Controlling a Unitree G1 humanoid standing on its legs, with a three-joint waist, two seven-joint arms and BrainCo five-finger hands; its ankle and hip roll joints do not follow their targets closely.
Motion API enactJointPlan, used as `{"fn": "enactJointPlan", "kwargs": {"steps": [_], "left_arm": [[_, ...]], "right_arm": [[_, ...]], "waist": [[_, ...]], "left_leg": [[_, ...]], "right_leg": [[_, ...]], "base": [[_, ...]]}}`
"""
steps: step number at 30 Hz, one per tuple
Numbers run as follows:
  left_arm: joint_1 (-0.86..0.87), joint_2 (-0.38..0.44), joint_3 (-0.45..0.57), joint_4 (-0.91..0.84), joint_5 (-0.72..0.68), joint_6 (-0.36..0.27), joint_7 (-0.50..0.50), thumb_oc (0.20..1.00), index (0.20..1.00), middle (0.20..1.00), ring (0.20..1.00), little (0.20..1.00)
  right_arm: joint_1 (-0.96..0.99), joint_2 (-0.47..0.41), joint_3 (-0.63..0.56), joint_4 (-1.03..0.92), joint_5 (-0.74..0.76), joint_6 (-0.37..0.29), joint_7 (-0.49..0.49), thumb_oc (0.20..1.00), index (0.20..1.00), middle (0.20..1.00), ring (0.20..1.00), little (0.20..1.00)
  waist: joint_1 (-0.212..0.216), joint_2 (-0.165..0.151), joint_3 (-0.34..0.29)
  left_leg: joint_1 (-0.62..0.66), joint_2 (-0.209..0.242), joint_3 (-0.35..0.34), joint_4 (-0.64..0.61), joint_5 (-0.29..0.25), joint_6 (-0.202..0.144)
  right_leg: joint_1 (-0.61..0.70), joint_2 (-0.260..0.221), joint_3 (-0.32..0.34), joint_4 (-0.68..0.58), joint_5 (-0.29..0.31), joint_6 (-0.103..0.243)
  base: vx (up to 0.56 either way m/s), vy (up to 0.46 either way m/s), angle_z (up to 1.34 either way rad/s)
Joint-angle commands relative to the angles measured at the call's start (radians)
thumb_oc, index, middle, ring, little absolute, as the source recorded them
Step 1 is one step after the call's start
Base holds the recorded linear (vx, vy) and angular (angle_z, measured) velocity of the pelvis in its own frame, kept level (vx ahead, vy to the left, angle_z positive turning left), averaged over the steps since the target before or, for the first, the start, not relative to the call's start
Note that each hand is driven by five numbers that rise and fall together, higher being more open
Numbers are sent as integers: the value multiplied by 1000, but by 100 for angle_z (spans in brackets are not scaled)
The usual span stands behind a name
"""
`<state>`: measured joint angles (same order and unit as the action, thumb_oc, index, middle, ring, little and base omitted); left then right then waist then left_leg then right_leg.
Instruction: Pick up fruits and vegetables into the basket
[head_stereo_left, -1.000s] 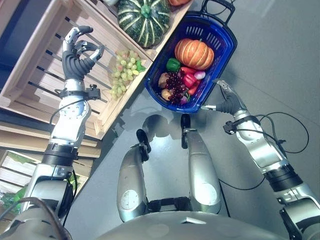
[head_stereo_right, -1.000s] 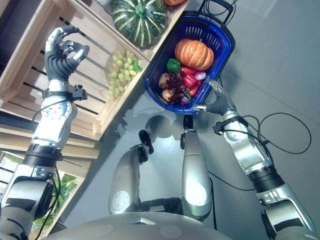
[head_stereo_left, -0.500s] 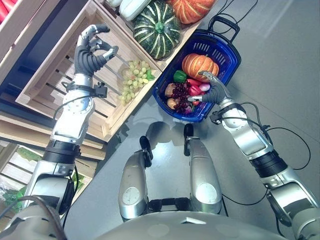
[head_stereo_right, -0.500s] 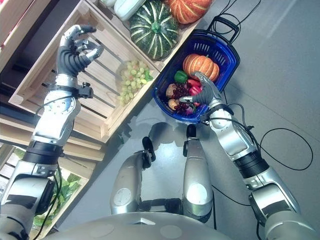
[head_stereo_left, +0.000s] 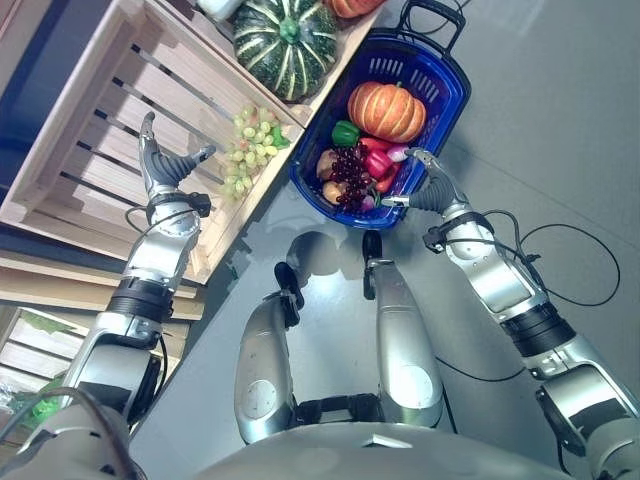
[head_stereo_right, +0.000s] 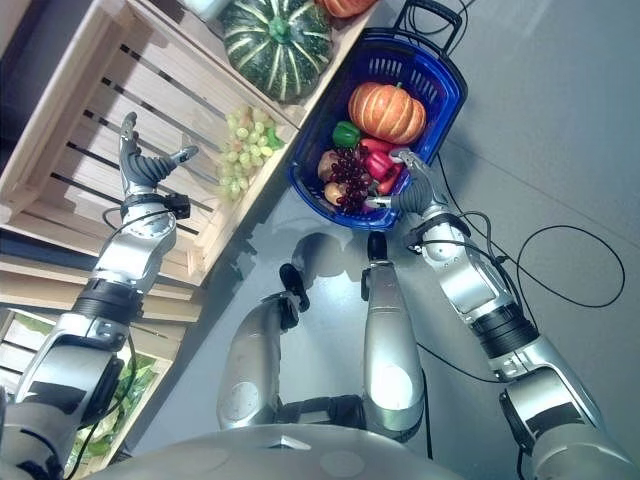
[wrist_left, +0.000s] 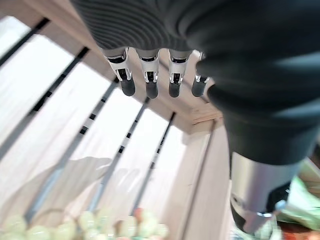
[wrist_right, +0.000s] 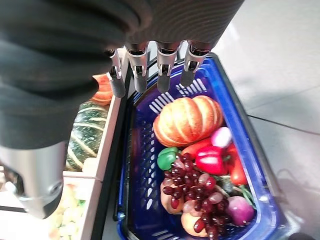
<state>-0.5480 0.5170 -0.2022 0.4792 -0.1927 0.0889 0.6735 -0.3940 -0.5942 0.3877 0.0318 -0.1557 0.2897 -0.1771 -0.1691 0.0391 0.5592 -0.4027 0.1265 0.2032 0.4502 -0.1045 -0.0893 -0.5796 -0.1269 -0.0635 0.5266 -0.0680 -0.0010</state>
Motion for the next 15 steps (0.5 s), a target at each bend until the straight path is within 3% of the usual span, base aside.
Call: {"fn": "enactJointPlan", "kwargs": {"steps": [1, 15], "left_arm": [[-4, 56, 3, 24, 72, -2, 99, 1000, 1000, 1000, 1000, 1000], [-104, 48, -40, 187, 118, -18, 151, 1000, 1000, 1000, 1000, 1000]], "right_arm": [[47, -22, -42, -107, 9, -98, -21, 1000, 1000, 1000, 1000, 1000], [64, -54, -24, -69, 73, -131, -18, 1000, 1000, 1000, 1000, 1000]], "waist": [[-21, -40, -39], [-55, -55, -39]], "left_leg": [[-66, 1, 15, 54, -67, 43], [-212, 24, 29, 101, -73, 38]], "right_leg": [[7, 13, 18, 45, -131, 63], [-149, 45, 24, 90, -131, 54]], "base": [[72, -6, -12], [-10, -55, -5]]}}
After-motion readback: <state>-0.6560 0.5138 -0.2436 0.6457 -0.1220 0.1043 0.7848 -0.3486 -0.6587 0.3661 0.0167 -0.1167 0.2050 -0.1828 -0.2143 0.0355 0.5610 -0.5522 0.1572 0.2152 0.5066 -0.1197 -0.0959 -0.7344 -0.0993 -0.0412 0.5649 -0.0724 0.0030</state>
